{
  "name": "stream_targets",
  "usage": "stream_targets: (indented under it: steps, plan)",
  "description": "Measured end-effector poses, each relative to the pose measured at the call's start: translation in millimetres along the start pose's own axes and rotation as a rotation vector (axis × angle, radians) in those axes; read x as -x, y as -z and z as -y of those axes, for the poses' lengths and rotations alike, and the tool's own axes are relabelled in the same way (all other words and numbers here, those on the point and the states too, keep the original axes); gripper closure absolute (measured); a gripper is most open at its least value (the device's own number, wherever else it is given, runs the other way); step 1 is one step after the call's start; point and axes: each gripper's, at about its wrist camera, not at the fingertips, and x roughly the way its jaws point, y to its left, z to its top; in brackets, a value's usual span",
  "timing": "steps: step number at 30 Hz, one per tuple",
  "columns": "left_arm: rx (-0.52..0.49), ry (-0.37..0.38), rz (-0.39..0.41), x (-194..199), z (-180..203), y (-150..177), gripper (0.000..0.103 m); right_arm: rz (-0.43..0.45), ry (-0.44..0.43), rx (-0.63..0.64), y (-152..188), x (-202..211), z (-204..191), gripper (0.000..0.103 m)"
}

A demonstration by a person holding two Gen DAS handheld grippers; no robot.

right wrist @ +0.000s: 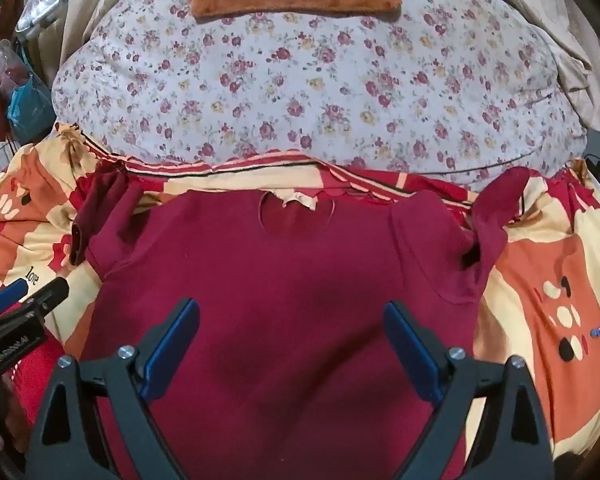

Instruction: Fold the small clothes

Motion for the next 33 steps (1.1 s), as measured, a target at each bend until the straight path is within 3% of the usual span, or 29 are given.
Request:
stream_targets:
  steps: [11,18,20,33]
  plan:
    - [-0.051,0.017,0.002,-18,16,9,0.036,-0.025,-0.022,0.007,11,-22,-5,0.008]
    - [-0.021,0.009,-0.040,-36,6,10,0.036,-0.056,-0.019,0.004,13,-38,-4,0.008]
    - [-0.020,-0.007,-0.041,-39,2,9,0.036,-0.105,-0.030,-0.008,12,-41,-7,0.008]
    - [0.026,-0.012,-0.048,-44,-11,6,0.036,-0.091,-0.047,0.007,16,-54,-22,0.008]
